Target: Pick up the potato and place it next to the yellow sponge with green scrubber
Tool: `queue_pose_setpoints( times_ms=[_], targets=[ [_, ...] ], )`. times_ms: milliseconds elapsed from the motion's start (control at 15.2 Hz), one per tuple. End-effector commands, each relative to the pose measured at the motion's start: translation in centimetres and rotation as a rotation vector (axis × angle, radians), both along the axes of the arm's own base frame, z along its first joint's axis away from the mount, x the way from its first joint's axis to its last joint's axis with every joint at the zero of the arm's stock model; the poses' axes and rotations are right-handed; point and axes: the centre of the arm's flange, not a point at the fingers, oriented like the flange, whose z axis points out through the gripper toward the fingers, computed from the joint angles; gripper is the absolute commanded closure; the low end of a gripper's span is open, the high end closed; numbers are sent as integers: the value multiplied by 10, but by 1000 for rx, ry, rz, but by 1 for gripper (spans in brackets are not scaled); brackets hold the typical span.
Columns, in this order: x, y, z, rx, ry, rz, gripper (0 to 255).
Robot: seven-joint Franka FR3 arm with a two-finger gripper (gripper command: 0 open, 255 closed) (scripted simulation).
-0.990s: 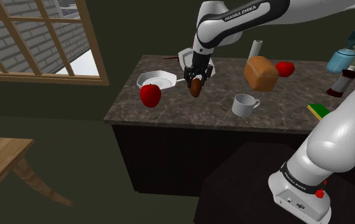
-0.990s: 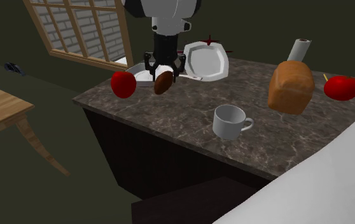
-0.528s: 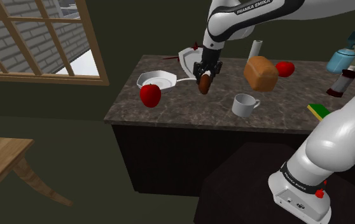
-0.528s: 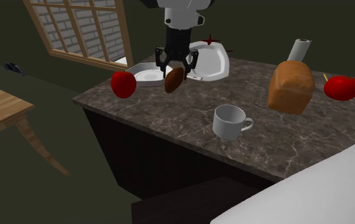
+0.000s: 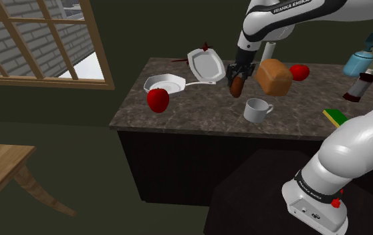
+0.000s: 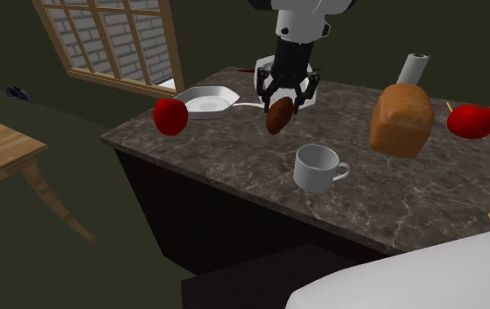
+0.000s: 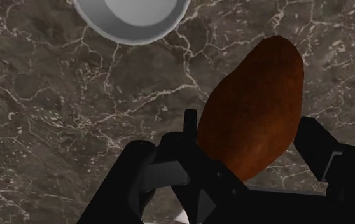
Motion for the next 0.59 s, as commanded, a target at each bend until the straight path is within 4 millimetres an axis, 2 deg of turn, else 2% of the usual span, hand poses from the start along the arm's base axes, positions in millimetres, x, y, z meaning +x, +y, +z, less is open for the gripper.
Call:
queue_pose_setpoints(
  times_ms=[0,528],
  targets=[
    [-14,-22,0,0,0,1,255],
    [-68,-113,0,0,0,1,255]
  ],
)
